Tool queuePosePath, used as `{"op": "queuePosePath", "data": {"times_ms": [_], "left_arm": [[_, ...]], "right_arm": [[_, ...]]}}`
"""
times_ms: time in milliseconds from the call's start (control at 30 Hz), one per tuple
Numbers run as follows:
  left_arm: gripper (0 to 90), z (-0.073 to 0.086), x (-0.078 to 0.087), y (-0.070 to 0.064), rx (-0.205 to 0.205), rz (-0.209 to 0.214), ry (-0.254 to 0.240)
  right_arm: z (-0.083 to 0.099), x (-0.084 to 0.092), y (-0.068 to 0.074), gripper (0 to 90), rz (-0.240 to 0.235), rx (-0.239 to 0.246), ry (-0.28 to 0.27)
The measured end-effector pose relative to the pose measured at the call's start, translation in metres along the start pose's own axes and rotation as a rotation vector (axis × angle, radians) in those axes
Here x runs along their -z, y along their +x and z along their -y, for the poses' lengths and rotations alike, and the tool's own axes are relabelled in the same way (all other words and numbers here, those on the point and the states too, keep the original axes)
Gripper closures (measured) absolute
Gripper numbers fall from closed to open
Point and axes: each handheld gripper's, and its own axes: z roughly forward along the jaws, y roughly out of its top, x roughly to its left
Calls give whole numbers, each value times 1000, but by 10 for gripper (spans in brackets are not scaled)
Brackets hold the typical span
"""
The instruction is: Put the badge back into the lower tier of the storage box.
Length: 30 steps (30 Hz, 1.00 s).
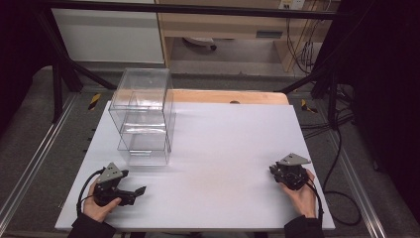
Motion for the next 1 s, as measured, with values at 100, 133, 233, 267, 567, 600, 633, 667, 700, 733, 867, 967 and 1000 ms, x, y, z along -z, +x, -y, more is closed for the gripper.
{"op": "queuePosePath", "data": {"times_ms": [100, 133, 233, 267, 567, 600, 633, 667, 700, 733, 867, 967, 1000], "left_arm": [[62, 0, 0, 0, 0, 0, 0], [62, 0, 0, 0, 0, 0, -1], [63, 0, 0, 0, 0, 1, -1], [63, 0, 0, 0, 0, 0, 0], [64, 0, 0, 0, 1, -1, -1], [64, 0, 0, 0, 1, -2, -1], [64, 0, 0, 0, 1, -2, -1], [65, 0, 1, 0, 0, -2, -1], [65, 0, 0, 0, 0, -2, -1], [65, 0, 0, 0, 0, -2, -1], [65, 0, 1, 1, 1, -2, -2], [65, 0, 1, 1, 1, -2, -2], [65, 0, 1, 0, 1, -2, -2]], "right_arm": [[0, 0, 0, 672, -1, -1, 0], [0, 0, 0, 672, -3, -5, 1], [0, 1, 0, 675, -1, -4, 2], [0, 1, 0, 676, -1, -4, 3], [-1, 4, -2, 720, 5, -15, -13], [-1, 5, -3, 721, 7, -15, -11], [-1, 5, -3, 722, 10, -15, -9], [-1, 5, -3, 725, 13, -13, -9], [-1, 5, -3, 728, 16, -12, -9], [-1, 5, -3, 731, 18, -12, -9], [-2, 8, -3, 770, 26, -14, -11], [-2, 8, -4, 774, 32, -21, -10], [-2, 8, -4, 777, 35, -18, -11]]}}
